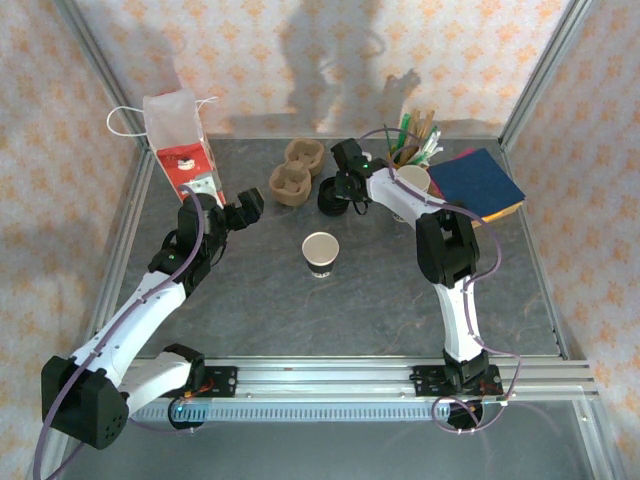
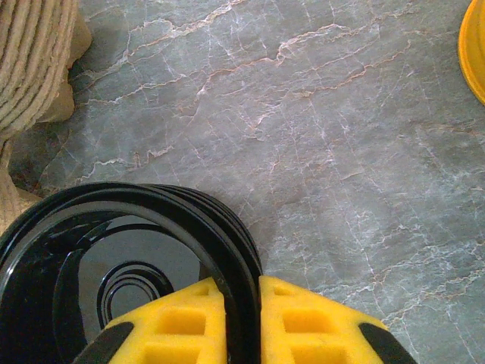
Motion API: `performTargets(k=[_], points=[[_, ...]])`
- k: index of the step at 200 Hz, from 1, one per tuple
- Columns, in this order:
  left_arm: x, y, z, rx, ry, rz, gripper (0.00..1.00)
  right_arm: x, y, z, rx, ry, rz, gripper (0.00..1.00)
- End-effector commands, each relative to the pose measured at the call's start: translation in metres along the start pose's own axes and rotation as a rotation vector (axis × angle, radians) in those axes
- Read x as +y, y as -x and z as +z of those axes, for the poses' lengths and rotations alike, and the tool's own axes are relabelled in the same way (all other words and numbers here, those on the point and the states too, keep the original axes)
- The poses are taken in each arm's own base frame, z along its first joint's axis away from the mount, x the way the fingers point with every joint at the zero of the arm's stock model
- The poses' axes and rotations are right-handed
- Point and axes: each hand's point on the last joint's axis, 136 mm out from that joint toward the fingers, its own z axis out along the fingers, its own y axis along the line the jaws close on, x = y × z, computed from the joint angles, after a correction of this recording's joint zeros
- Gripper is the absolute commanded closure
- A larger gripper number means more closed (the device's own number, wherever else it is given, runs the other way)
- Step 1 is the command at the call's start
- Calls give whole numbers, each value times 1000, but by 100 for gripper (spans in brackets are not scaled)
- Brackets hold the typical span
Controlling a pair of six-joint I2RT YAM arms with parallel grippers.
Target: Pack the takeout coffee
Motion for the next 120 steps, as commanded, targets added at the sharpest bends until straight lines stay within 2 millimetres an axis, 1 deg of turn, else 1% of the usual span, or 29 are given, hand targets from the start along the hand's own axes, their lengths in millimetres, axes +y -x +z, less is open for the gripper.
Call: performTargets(k=[1, 41, 82, 120], points=[[-5, -1, 0, 3, -19, -12, 1, 0, 13, -18, -27, 0, 0, 88], [-5, 0, -1, 0, -20, -11, 1, 1, 23, -35, -56, 8, -5, 90], [-6, 0, 0, 1, -25, -6, 1, 0, 34, -61, -100, 19, -8, 91], [-9, -1, 1, 12, -36, -7, 1, 0, 41, -85, -129, 42, 1, 91]])
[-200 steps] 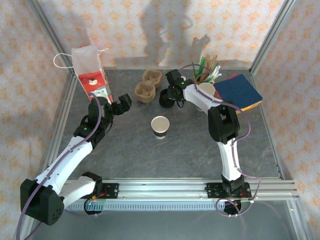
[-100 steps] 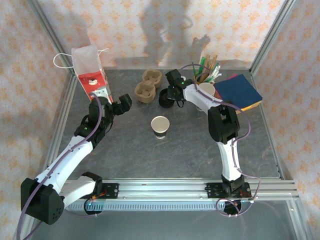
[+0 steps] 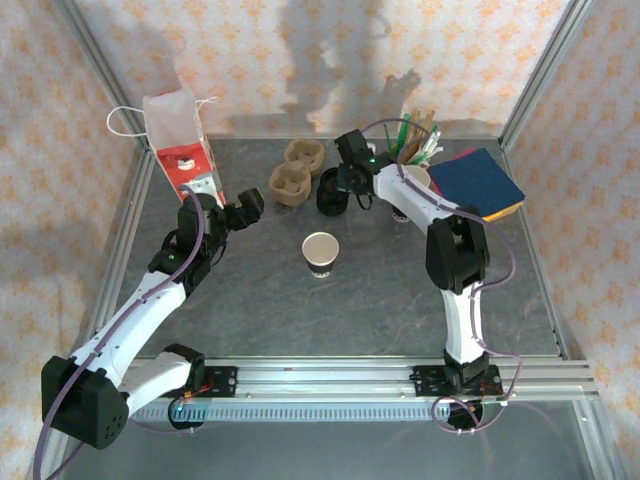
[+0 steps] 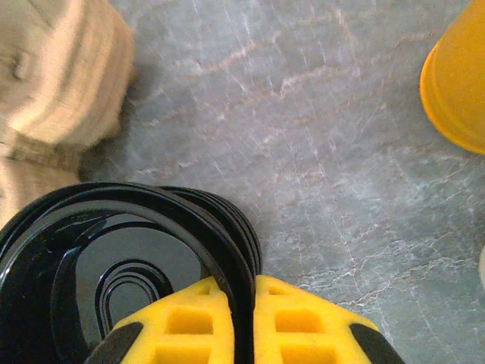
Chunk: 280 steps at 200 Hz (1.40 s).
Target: Pack the takeout coffee
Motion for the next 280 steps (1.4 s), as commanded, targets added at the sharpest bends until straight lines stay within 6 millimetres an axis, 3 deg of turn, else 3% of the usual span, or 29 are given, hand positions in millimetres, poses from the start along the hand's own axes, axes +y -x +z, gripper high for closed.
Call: performTargets(k=[1, 47, 99, 130, 187, 223, 280], points=[[-8, 0, 1, 8, -30, -8, 1, -2, 22, -39, -70, 9, 5, 91], [-35, 4, 2, 79, -127, -25, 1, 19, 23, -88, -108, 173, -37, 92], [-104, -9, 6, 325, -419, -163, 1, 57, -6, -139, -116, 353, -137, 94], [-126, -20, 7, 426, -529, -231, 1, 74, -24, -159, -101, 445, -170, 94], [-125, -42, 17, 486, -528, -268, 13, 86, -42, -168, -84, 490, -202, 94], [-129, -53, 18, 523, -548, -275, 36, 85, -48, -164, -66, 473, -210, 94], [-136, -52, 20, 531, -588, -310, 60, 86, -48, -168, -89, 487, -233, 93]])
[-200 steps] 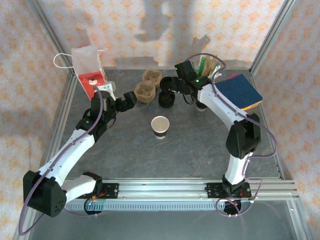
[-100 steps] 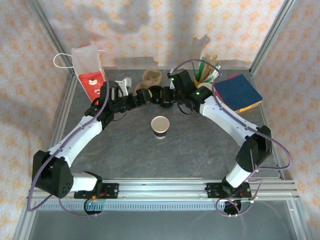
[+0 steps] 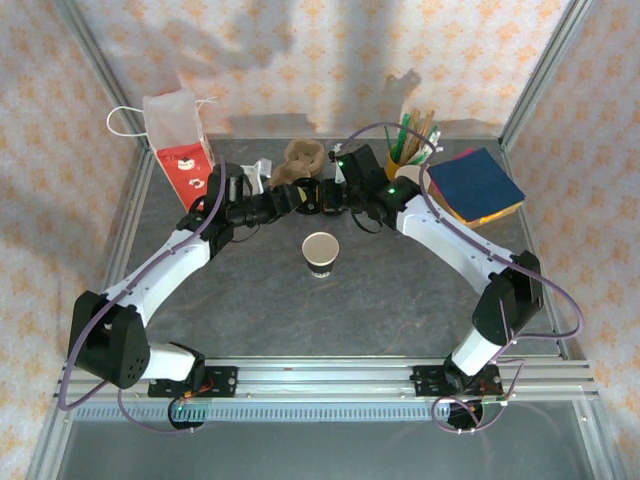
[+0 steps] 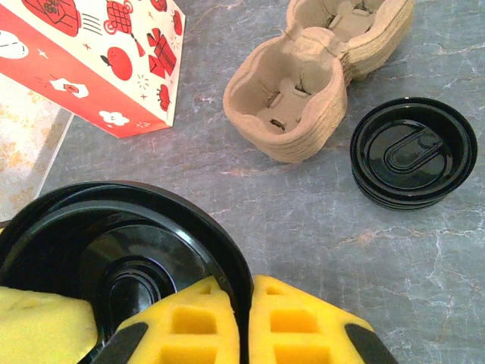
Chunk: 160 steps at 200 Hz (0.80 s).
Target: Pack the takeout coffee
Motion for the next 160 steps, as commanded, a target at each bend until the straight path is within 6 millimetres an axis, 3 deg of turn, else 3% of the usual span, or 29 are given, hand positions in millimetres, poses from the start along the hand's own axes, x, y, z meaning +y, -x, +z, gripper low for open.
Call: performTargets(k=[1, 31, 68, 99, 139, 160], points=[[-10, 0, 2, 3, -65, -4, 60, 9, 8, -15, -46, 28, -38, 93], [-18, 4, 1, -18, -101, -12, 74, 10, 9, -18, -70, 40, -62, 89], [-17, 8, 0, -33, -78, -4, 81, 4, 16, -24, -115, 3, -106, 71], [-22, 10, -3, -34, -81, 4, 83, -2, 30, -49, -233, -37, -207, 52], [-18, 14, -12, -52, 3, 42, 85, 2, 31, -79, -373, -14, -417, 48], [-16, 11, -18, -47, 28, 58, 85, 4, 21, -96, -504, 10, -557, 40]])
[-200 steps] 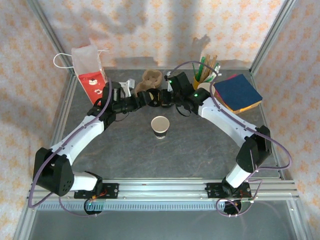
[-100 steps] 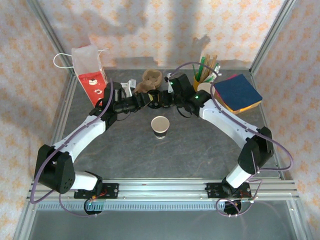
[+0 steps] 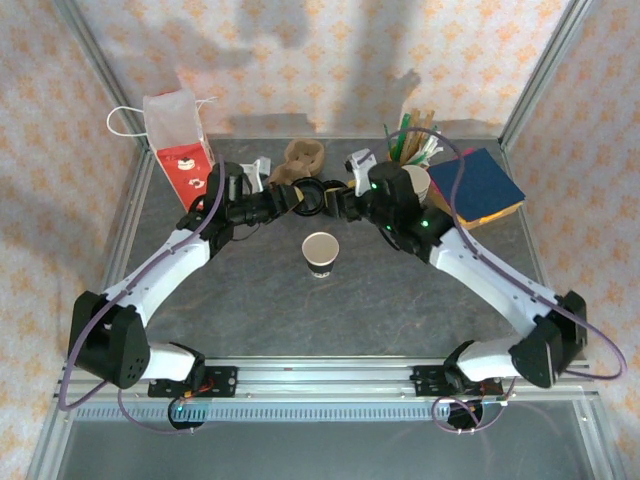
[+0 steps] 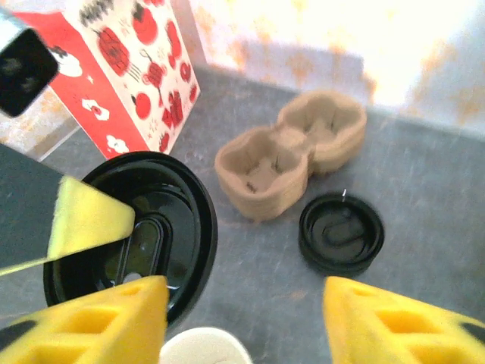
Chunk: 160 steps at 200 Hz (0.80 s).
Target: Pack the takeout coffee
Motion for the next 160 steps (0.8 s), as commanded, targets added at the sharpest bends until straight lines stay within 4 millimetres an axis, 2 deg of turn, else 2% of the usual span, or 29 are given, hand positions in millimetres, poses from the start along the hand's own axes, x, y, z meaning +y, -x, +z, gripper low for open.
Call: performTargets(k=[1, 6, 9, 16, 33, 52, 81, 94, 109, 134, 160], points=[[-14, 7, -15, -28, 19, 64, 85, 6, 22, -24, -216, 7, -212, 40], [-12, 6, -17, -28, 29, 66, 85, 7, 18, -22, -235, 8, -245, 40], [-12, 7, -18, -30, 36, 67, 85, 8, 23, -32, -274, 7, -261, 40], [-10, 7, -20, -27, 52, 66, 85, 7, 27, -39, -325, -3, -294, 40], [-8, 5, -24, -18, 79, 60, 85, 7, 28, -46, -389, -18, -342, 40], [-7, 2, -29, -8, 99, 43, 86, 14, 22, -43, -404, -5, -454, 40], [0, -6, -31, 38, 142, -24, 90, 28, -10, -33, -364, -35, -784, 41], [1, -12, -31, 68, 145, -54, 91, 29, -17, -32, -367, -80, -878, 41], [-1, -16, -31, 87, 132, -76, 91, 38, -28, -32, -369, -51, -1003, 41], [-2, -19, -33, 96, 132, -106, 90, 52, -35, -38, -428, -15, -1127, 42], [-5, -24, -33, 128, 118, -128, 91, 59, -31, -39, -439, 5, -1150, 46]])
